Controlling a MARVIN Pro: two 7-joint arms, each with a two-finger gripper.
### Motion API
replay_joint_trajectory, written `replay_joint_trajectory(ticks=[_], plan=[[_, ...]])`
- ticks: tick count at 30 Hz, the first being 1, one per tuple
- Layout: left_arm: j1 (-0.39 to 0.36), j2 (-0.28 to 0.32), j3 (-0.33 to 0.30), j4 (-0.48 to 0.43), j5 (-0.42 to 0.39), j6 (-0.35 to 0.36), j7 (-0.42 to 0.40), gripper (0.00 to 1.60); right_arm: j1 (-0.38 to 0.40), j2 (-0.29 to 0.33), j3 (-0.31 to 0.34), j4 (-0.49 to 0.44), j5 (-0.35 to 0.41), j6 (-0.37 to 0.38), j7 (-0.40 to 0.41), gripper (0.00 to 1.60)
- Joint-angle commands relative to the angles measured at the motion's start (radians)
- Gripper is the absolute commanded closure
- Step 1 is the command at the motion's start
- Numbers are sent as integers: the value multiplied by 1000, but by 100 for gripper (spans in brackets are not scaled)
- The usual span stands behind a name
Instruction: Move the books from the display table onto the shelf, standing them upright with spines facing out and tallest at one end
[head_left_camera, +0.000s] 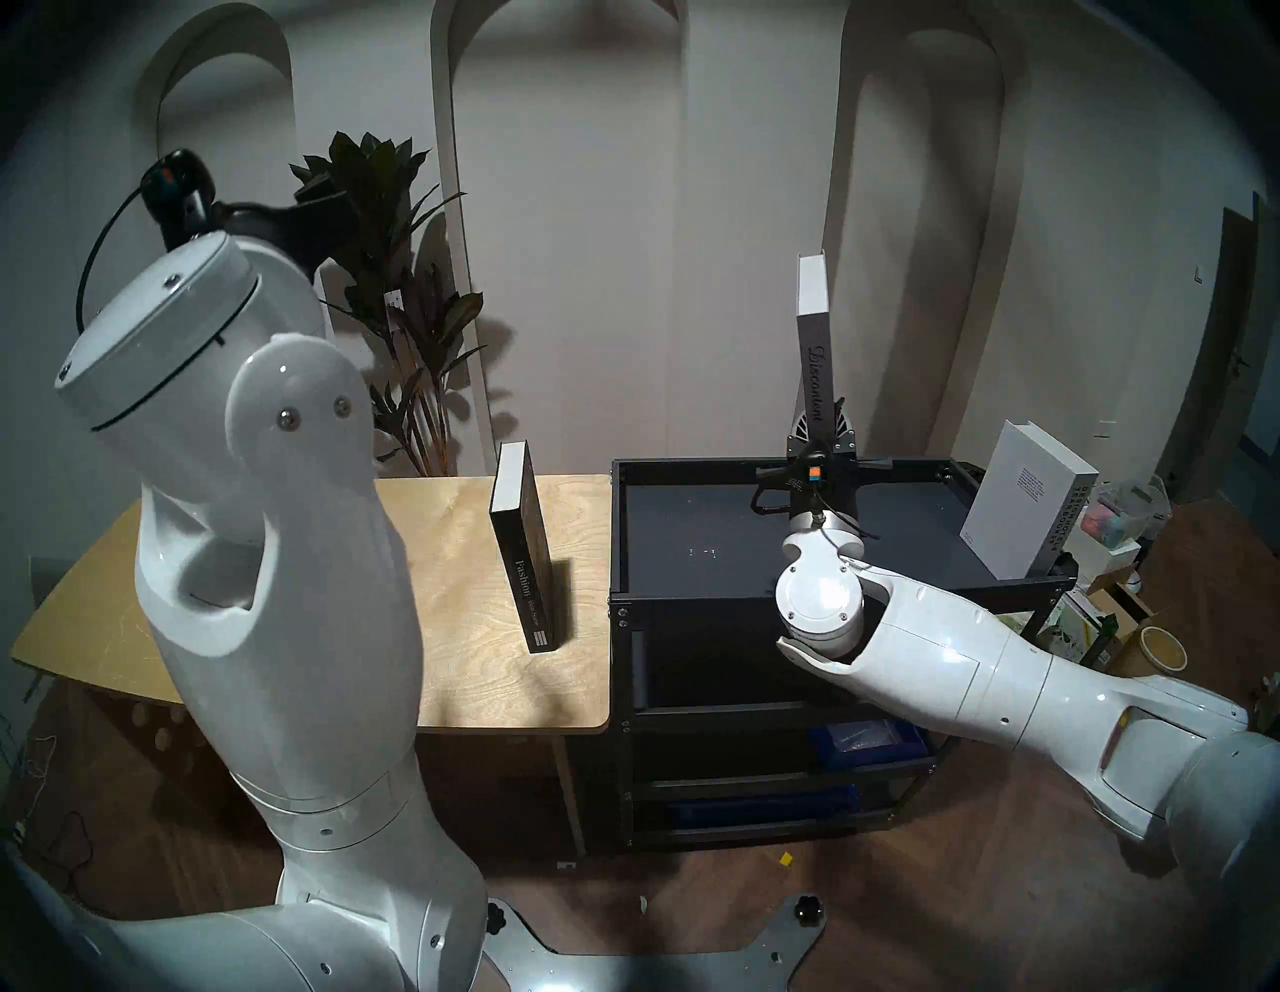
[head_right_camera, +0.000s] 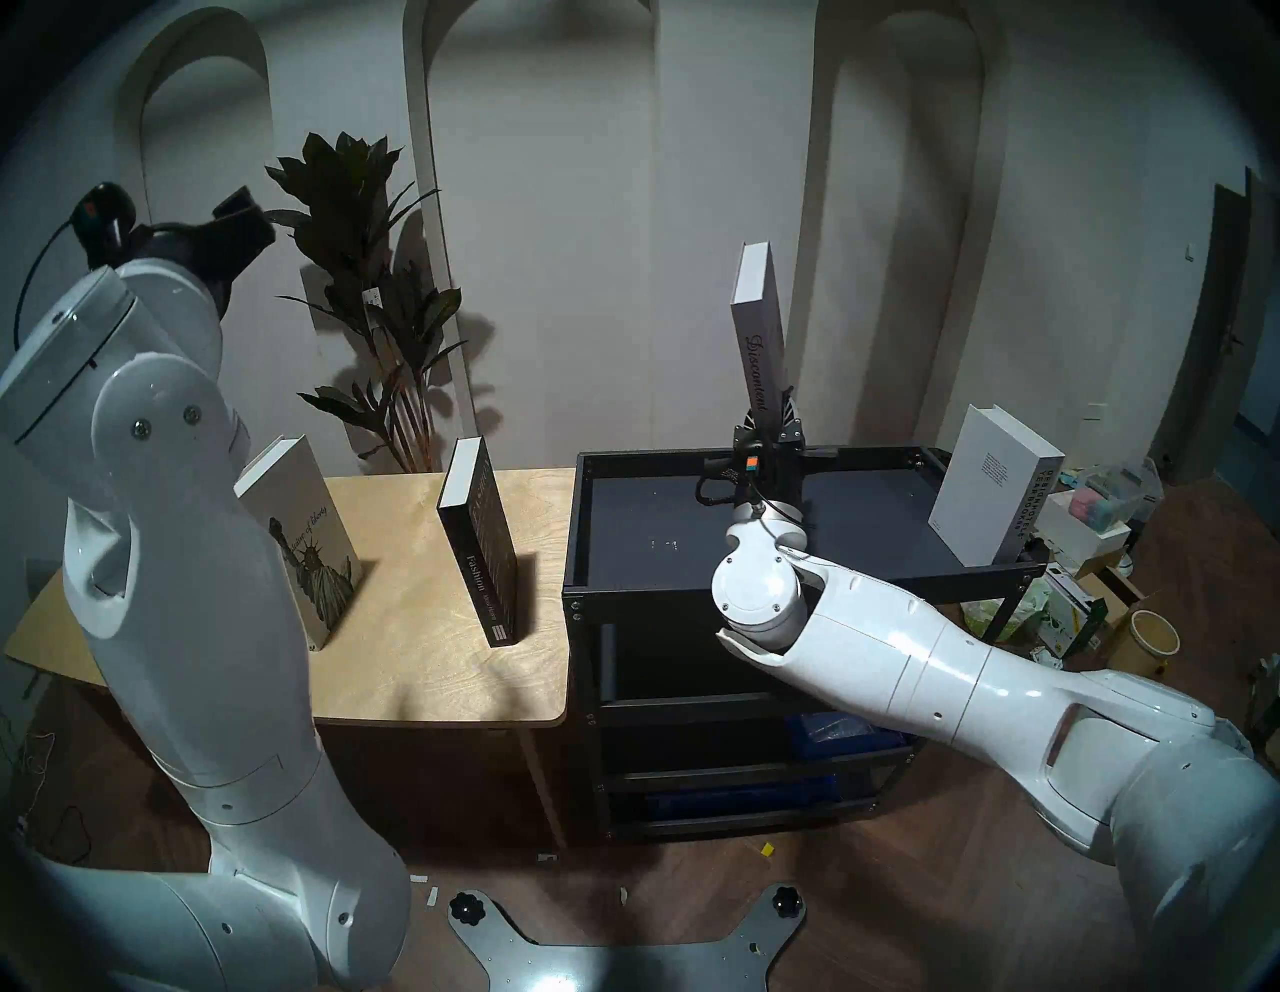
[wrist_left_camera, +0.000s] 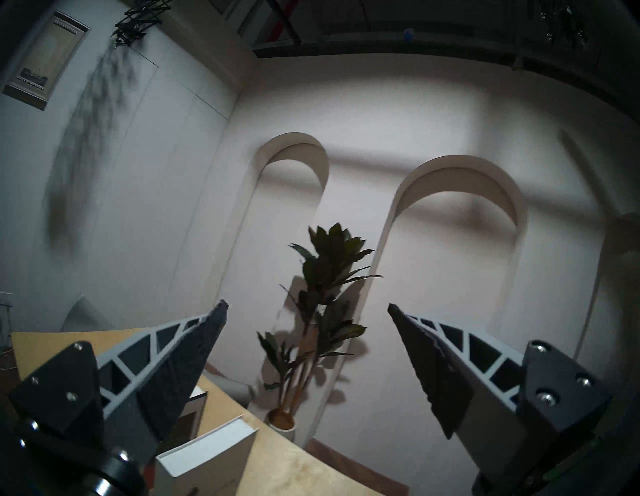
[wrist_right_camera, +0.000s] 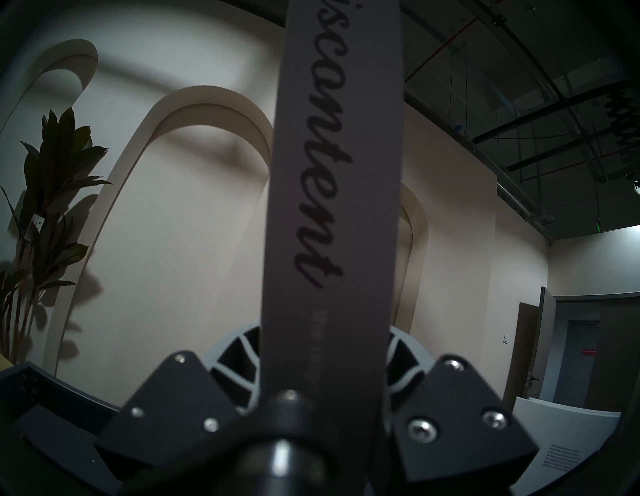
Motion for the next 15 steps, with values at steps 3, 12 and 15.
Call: replay_joint_trajectory(ticks=[3,12,15], plan=[[96,64,-86,16,31,-1,6,0,-21,125,43,-53,49,-48,10,160],[179,97,-166,58,53,-1,0,0,-52,200,75,-105,134,-110,41,160],[206,109,-186,73,59,-1,-3,0,-62,220,86,-127,165,-133,53,160]])
